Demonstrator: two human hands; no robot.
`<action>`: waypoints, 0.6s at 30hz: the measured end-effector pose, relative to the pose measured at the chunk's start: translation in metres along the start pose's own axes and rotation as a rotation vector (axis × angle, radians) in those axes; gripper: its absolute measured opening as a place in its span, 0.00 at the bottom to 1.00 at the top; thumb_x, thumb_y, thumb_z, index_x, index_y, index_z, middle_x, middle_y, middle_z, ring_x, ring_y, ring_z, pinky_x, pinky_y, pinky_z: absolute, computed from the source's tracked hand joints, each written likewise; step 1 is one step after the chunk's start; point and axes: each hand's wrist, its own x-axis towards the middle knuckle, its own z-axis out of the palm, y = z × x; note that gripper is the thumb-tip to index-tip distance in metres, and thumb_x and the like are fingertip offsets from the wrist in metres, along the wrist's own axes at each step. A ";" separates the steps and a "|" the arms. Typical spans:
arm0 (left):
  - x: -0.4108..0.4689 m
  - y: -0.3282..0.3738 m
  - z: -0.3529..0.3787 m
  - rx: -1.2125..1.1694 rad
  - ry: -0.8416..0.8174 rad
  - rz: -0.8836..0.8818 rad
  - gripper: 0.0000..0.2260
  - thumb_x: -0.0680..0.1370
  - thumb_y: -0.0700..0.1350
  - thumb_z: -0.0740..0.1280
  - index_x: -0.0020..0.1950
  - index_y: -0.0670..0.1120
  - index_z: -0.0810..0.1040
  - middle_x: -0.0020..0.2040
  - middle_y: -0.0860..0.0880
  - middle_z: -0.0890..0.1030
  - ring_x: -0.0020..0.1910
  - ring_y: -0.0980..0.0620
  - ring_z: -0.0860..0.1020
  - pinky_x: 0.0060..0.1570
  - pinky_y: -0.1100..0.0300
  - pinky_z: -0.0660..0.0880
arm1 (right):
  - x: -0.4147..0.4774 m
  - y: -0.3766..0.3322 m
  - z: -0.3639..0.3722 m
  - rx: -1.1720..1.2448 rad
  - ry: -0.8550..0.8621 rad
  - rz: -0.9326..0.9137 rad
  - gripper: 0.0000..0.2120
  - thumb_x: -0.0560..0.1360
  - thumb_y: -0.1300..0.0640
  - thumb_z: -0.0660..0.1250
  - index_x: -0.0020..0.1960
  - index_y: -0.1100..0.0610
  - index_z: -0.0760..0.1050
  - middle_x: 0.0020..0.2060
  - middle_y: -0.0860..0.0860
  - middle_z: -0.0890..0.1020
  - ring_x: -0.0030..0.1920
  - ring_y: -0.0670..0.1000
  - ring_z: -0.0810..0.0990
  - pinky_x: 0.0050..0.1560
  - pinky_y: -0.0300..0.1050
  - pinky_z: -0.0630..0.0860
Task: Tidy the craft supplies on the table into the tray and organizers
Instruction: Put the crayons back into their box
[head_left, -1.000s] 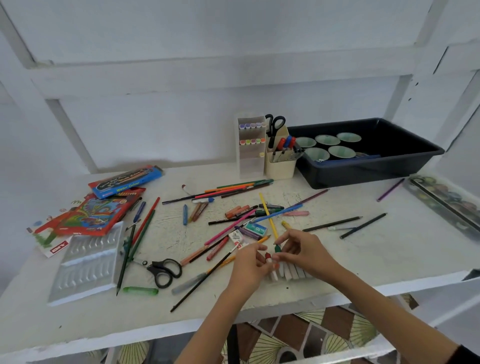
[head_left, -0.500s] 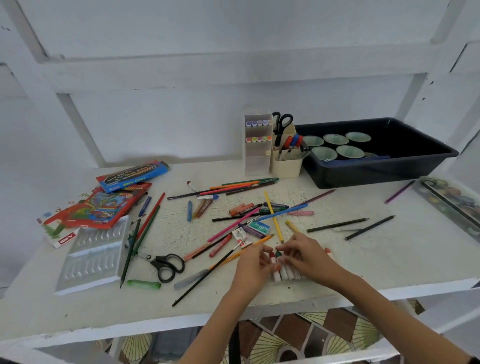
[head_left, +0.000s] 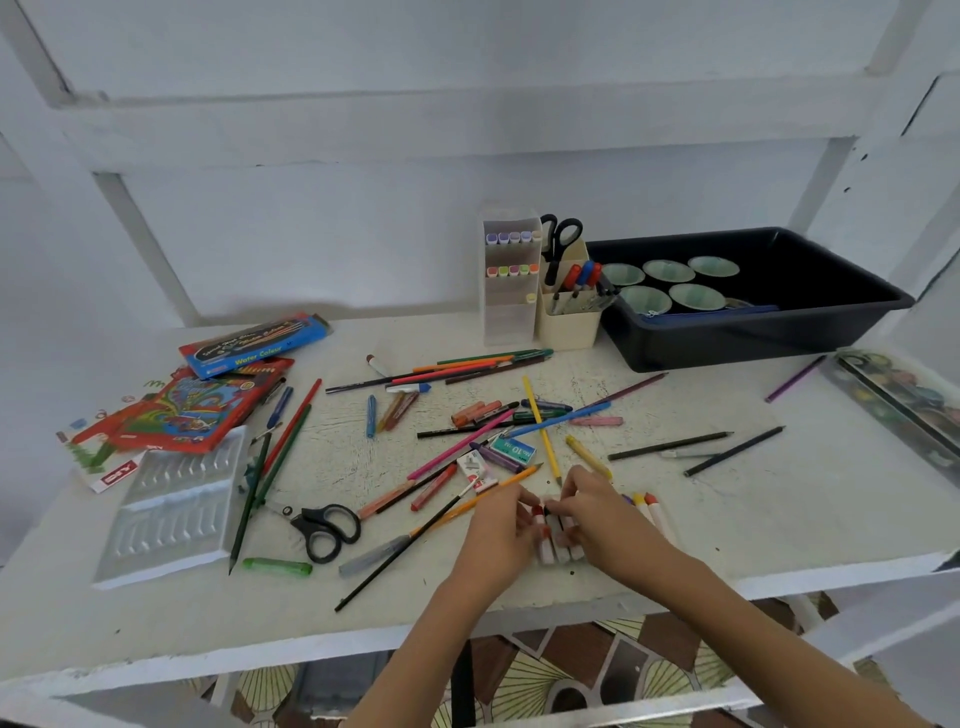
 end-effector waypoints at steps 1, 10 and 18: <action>0.000 0.000 0.001 -0.002 -0.001 0.008 0.08 0.76 0.39 0.67 0.55 0.44 0.75 0.45 0.48 0.75 0.41 0.53 0.75 0.47 0.60 0.75 | 0.000 -0.001 0.000 0.033 0.023 0.017 0.17 0.76 0.65 0.62 0.64 0.57 0.74 0.54 0.54 0.70 0.57 0.53 0.68 0.52 0.46 0.72; -0.003 -0.001 -0.008 -0.062 0.042 0.024 0.05 0.78 0.43 0.65 0.53 0.48 0.73 0.40 0.53 0.75 0.38 0.59 0.74 0.39 0.68 0.73 | 0.000 0.010 -0.008 0.217 0.041 -0.046 0.12 0.76 0.55 0.64 0.59 0.55 0.75 0.49 0.48 0.72 0.50 0.44 0.69 0.50 0.35 0.66; 0.041 -0.032 -0.119 -0.113 0.357 -0.030 0.03 0.77 0.40 0.66 0.46 0.45 0.79 0.37 0.53 0.78 0.36 0.61 0.74 0.35 0.77 0.69 | 0.078 -0.012 -0.043 0.453 0.165 0.037 0.05 0.75 0.62 0.66 0.49 0.55 0.79 0.40 0.44 0.79 0.39 0.40 0.75 0.37 0.29 0.72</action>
